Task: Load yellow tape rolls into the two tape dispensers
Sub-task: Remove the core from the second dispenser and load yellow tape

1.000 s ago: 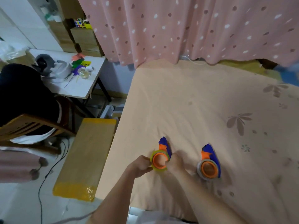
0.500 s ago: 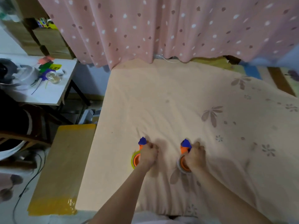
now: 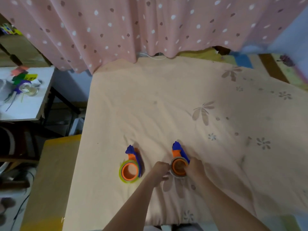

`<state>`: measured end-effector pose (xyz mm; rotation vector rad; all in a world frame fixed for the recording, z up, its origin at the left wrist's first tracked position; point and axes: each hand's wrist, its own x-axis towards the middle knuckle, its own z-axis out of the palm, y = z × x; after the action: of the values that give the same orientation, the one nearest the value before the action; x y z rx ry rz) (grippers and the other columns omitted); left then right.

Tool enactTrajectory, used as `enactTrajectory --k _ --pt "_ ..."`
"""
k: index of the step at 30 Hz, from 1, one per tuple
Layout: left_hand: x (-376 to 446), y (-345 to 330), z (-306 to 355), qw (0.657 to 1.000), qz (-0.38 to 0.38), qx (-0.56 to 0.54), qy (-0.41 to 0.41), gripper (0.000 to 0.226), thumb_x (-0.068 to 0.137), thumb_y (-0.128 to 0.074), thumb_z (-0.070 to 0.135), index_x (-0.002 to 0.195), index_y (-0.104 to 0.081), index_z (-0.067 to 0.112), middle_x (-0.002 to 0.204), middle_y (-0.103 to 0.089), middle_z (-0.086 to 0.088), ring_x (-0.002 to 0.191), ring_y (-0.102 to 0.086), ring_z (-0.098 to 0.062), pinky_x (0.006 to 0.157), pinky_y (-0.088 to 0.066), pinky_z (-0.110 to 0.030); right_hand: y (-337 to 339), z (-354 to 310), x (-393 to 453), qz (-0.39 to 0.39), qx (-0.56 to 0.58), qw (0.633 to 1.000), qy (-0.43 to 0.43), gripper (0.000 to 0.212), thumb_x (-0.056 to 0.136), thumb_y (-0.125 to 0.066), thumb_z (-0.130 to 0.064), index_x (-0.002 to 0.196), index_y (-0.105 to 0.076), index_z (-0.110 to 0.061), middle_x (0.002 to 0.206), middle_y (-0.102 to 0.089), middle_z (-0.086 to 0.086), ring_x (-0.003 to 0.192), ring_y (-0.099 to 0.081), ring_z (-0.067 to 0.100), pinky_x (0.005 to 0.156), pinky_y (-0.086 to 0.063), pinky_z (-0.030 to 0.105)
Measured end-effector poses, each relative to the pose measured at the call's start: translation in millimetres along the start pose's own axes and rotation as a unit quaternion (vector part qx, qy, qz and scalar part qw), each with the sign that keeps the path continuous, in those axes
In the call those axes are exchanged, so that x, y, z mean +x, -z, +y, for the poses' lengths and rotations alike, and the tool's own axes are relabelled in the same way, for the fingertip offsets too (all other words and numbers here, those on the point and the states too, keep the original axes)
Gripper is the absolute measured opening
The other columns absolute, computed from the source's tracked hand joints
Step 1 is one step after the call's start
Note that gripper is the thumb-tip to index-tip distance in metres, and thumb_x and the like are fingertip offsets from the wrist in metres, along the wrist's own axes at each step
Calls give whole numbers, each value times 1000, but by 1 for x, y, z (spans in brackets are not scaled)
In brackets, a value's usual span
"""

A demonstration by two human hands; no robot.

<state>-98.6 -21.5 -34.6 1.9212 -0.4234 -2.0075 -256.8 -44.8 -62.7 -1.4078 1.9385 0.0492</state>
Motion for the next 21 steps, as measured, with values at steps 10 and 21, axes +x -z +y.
enactTrajectory --k 10,21 --pt "-17 -23 52 982 -150 -79 -87 43 96 -60 51 117 -76 16 115 -78 -12 97 -77 -26 72 -63 -37 80 2 -25 -26 283 959 -8 17 82 -71 -16 87 -71 0 76 -73 15 61 -75 30 58 -64 38" --pt "-58 -105 90 967 -189 12 -168 45 93 -67 36 134 -63 17 130 -70 -14 108 -67 -28 90 -55 -42 155 50 -67 71 381 922 -20 26 103 -50 -15 102 -66 4 85 -69 17 65 -72 30 66 -65 43"
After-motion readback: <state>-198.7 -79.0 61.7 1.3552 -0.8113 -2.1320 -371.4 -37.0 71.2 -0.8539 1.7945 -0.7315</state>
